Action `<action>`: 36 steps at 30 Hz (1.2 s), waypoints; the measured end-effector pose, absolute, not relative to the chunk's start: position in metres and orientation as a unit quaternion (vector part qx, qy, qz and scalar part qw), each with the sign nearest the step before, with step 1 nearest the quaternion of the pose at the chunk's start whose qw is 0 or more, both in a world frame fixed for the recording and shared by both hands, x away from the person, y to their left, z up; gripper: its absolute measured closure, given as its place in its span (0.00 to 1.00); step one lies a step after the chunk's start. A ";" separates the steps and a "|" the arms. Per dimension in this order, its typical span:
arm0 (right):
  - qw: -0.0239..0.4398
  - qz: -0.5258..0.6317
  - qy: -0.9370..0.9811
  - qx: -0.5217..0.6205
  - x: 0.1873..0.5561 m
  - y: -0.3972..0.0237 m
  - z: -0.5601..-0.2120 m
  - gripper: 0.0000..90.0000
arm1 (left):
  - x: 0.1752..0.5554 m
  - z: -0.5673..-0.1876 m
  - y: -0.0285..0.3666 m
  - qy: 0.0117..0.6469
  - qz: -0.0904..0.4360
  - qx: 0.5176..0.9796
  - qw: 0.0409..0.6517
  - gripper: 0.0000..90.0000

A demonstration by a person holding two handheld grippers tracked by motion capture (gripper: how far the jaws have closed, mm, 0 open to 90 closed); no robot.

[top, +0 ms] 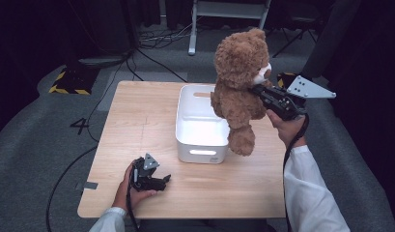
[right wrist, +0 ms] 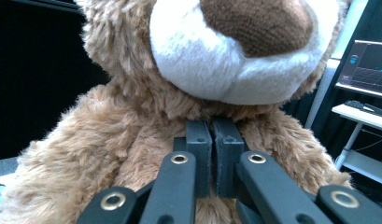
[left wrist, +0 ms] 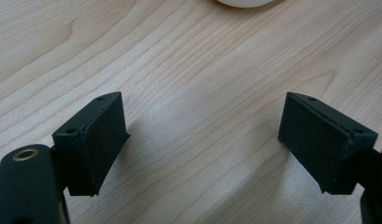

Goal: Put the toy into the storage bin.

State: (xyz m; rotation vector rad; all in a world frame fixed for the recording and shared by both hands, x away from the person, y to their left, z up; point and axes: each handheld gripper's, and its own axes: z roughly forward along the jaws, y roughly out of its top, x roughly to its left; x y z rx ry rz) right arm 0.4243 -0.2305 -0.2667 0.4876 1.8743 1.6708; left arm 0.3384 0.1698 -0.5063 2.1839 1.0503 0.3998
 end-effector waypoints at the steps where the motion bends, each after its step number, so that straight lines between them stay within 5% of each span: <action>1: 0.288 0.626 0.702 0.182 0.425 -0.229 -0.266 0.97 | 0.338 -0.506 0.170 0.403 0.153 0.837 0.336 0.17; 36: 0.249 0.629 0.719 0.158 0.454 -0.167 -0.279 0.97 | 0.337 -0.506 0.170 0.402 0.154 0.837 0.337 0.17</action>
